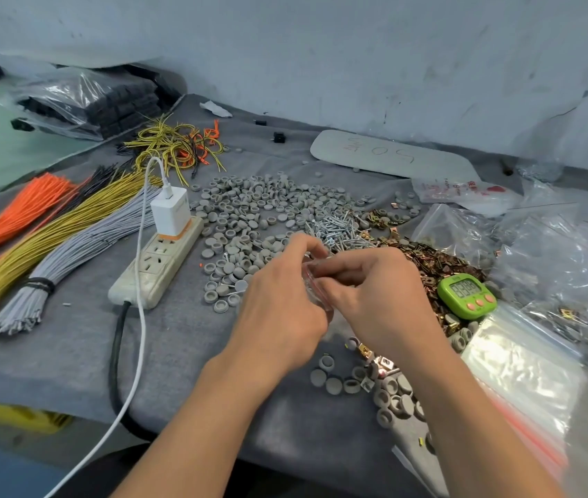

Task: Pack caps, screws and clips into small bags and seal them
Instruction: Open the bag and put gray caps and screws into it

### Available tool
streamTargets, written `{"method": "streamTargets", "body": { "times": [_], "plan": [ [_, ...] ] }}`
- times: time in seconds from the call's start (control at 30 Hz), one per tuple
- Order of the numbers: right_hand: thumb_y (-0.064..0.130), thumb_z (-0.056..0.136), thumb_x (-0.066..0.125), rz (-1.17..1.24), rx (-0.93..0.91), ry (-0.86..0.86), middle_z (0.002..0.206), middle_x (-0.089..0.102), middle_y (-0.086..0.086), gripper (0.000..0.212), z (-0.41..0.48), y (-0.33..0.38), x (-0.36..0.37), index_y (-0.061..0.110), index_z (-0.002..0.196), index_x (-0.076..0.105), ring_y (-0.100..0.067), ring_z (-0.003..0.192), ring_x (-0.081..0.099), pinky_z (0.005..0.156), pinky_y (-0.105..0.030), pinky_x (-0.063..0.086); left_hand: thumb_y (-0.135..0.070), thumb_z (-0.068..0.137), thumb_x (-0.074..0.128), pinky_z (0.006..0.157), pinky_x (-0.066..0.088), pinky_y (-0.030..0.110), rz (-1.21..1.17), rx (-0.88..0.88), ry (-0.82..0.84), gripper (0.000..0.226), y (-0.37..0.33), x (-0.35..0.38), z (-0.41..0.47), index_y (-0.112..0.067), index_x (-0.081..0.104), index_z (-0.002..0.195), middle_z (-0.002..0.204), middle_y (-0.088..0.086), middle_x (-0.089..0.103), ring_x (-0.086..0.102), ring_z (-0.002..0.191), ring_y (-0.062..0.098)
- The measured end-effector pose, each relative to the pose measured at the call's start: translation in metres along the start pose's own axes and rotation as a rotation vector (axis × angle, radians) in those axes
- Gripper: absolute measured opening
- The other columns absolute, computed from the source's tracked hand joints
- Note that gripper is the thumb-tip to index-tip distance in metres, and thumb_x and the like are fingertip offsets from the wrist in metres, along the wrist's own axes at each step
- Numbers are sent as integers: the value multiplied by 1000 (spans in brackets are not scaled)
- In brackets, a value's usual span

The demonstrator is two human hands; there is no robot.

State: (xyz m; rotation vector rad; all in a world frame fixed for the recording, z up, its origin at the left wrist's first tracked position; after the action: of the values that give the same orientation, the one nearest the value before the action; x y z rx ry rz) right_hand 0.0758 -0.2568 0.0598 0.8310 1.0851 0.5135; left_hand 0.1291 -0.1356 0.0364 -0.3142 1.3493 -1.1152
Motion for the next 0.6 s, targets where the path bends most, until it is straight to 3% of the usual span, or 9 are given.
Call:
{"method": "streamTargets", "body": {
  "times": [0.2, 0.27, 0.33, 0.4, 0.47, 0.53, 0.6],
  "plan": [
    [18, 90, 76, -37, -11, 134, 80, 78, 17, 19, 3, -2, 6, 32, 100, 84, 5, 73, 71, 66, -11, 52, -12, 74, 75, 57, 43, 12, -29, 42, 33, 53, -2, 1, -1, -47, 49, 105, 86, -19, 69, 62, 78, -3],
    [13, 89, 75, 155, -19, 55, 76, 78, 13, 19, 4, -2, -1, 29, 93, 85, 3, 63, 70, 60, -12, 51, -9, 71, 79, 59, 43, 10, -44, 13, 11, 60, 0, -2, 0, -49, 48, 103, 84, -22, 68, 60, 80, -8],
    [15, 88, 75, 246, 13, -155, 70, 76, 9, 17, 6, -13, -18, 29, 81, 84, 1, 50, 60, 50, -15, 46, -8, 70, 82, 61, 41, 10, -93, -26, -15, 60, 3, -5, 3, -47, 49, 102, 84, -23, 68, 60, 81, -11],
    [23, 89, 75, -4, 97, -284, 72, 76, 14, 13, 12, -30, -31, 32, 81, 82, -1, 52, 62, 52, -21, 50, -8, 72, 84, 60, 44, 15, -185, -85, -46, 56, 8, -9, 6, -43, 52, 101, 86, -21, 71, 65, 74, -6],
    [28, 92, 73, -376, 226, -174, 90, 79, 14, 10, 14, -48, -34, 33, 96, 80, -7, 72, 72, 73, -28, 60, -2, 71, 84, 57, 47, 18, -307, -165, -93, 56, 13, -14, 8, -41, 56, 100, 87, -20, 73, 67, 67, -4],
    [31, 94, 69, -625, 290, -9, 107, 77, 3, 15, 15, -60, -27, 31, 107, 76, -22, 95, 71, 94, -39, 57, 4, 71, 83, 60, 51, 18, -449, -243, -139, 56, 19, -19, 9, -35, 60, 103, 89, -14, 75, 70, 71, 0],
    [30, 95, 67, -685, 283, 86, 108, 74, 1, 13, 16, -62, -21, 31, 106, 73, -27, 100, 68, 96, -40, 54, 10, 72, 80, 68, 55, 22, -604, -305, -157, 55, 22, -22, 10, -27, 62, 109, 95, -2, 77, 73, 82, 10]
  ]
}}
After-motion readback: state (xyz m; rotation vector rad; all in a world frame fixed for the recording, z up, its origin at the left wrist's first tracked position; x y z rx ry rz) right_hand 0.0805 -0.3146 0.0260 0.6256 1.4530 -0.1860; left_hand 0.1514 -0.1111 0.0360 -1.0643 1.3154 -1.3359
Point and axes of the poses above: each hand's wrist, its own z-axis towards the middle knuckle, its own x-axis out of the palm, y = z × x, the point moved 4 cm from there along z, towards the middle knuckle
